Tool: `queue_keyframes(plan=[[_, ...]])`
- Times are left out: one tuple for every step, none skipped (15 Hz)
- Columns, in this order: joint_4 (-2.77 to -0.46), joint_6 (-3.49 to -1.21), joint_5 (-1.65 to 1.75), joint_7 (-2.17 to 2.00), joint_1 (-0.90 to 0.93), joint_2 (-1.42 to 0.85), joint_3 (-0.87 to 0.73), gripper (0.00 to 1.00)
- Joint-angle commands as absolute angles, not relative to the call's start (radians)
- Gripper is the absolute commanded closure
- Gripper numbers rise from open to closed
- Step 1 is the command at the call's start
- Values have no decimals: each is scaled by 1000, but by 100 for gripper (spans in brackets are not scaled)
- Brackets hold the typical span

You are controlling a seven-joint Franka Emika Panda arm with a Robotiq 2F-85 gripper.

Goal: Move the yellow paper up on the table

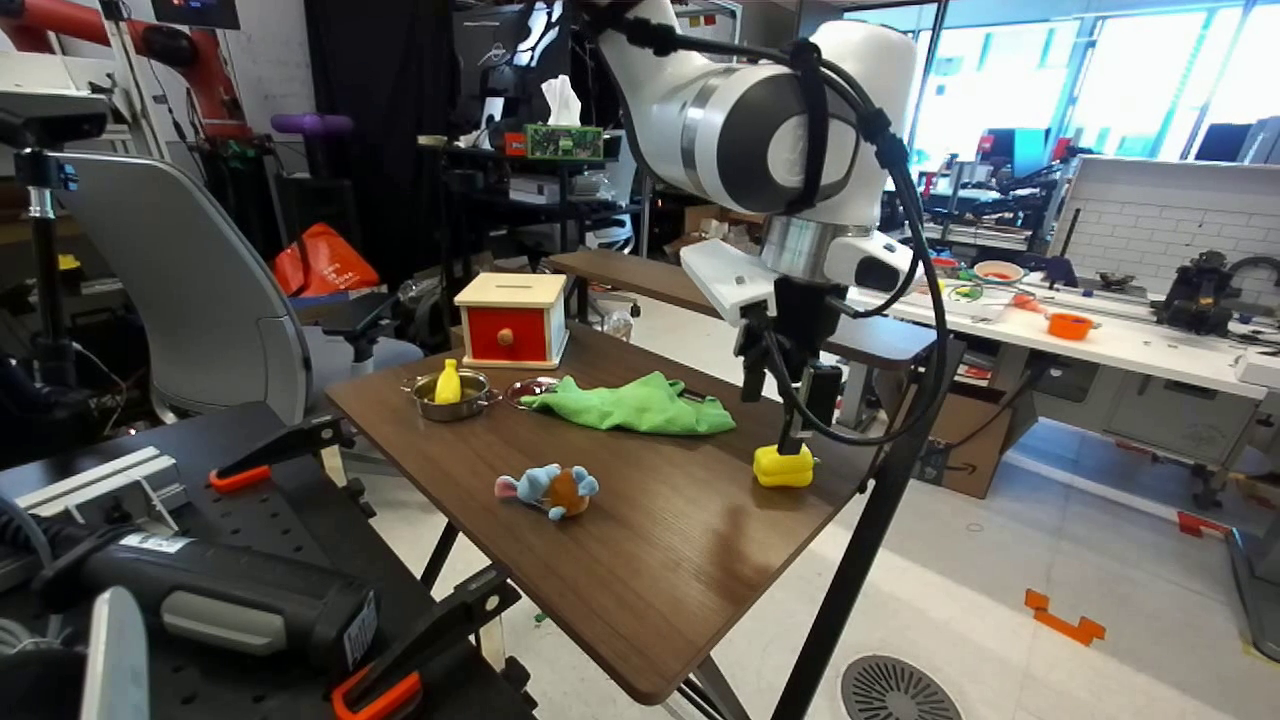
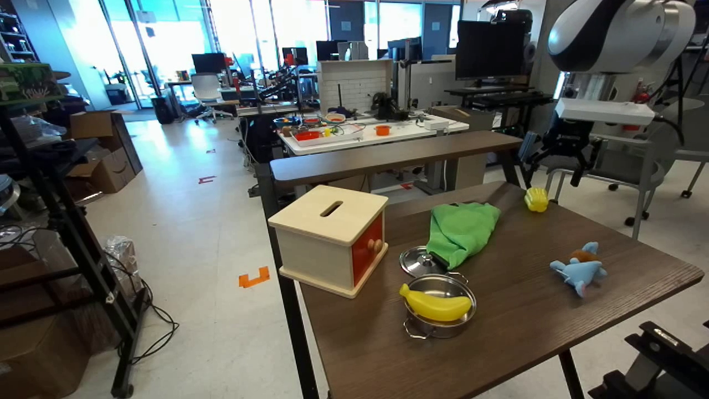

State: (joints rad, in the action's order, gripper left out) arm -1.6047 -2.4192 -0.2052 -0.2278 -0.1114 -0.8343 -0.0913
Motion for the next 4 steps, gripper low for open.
queue_keyframes(plan=[[-1650,-2417,-176,-210,-102,-796,-89,0],[-1698,-2417,-158,-199,-90,-760,-88,0],[-1734,-2417,-148,-196,-80,-732,-88,0],[-1755,-2417,-142,-195,-74,-717,-88,0]])
